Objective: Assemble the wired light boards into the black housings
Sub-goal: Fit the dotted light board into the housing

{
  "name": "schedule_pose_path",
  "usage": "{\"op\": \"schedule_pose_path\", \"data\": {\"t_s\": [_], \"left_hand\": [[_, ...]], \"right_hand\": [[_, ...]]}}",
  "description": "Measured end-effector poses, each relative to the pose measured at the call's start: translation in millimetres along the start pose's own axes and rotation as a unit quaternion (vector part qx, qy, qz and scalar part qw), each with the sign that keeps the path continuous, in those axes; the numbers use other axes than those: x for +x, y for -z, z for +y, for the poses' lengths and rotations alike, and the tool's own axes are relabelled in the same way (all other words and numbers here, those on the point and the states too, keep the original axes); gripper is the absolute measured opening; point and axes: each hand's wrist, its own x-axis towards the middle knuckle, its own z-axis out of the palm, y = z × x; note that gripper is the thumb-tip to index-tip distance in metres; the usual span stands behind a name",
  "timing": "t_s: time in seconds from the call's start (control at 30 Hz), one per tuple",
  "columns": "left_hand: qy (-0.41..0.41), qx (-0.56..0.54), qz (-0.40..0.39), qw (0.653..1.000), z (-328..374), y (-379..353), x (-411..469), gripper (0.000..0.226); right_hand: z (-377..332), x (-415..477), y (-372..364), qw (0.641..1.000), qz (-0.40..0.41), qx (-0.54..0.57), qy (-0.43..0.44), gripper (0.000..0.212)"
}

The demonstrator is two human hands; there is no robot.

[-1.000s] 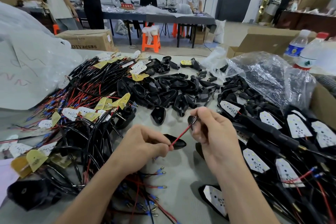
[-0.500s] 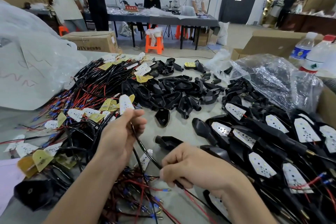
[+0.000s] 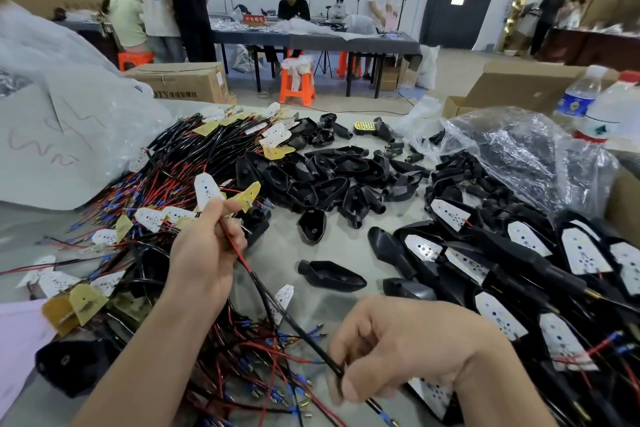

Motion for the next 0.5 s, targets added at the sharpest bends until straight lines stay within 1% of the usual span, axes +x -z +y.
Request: {"op": "schedule_pose_path", "data": {"t_s": [0.07,0.1,0.17,0.23,0.3,0.37,0.43,0.5], "left_hand": [[0.02,0.023,-0.028,0.999,-5.2,-4.7,-3.0,0.034],[0.026,0.032,-0.039,0.998,-7.8,-7.5,-4.2,0.037],[0.027,0.042,-0.051,0.997,-12.1,-11.2,-5.5,0.039],[0.029,0.046,-0.053,0.997,-14.6,-12.6,-5.5,0.039],[0.033,0.042,-0.044,0.998,-15.8,-11.6,-4.3,0.04],[0.031,0.041,-0.031,0.998,-15.9,-8.7,-2.7,0.04],[0.028,0.047,-0.023,0.998,-15.7,-6.4,-1.8,0.04],[0.024,0.04,-0.019,0.999,-16.1,-5.9,-1.9,0.041]], "right_hand": [[1.4,8.8,-3.2,0.998,0.065,0.011,-0.005,0.028],[0.3,13.2,-6.2,0.996,0.081,0.023,-0.002,0.026],[-1.6,20.9,-12.7,0.996,0.072,0.057,0.008,0.02],[-1.9,23.8,-14.9,0.995,0.058,0.078,0.016,0.02],[-2.4,21.9,-12.5,0.996,0.047,0.073,0.028,0.008],[-3.7,19.8,-10.8,0.996,0.04,0.068,0.05,0.003],[-5.9,22.6,-12.3,0.992,0.066,0.084,0.065,0.013],[-6.0,31.5,-16.1,0.987,0.126,0.079,0.067,0.021]]}}
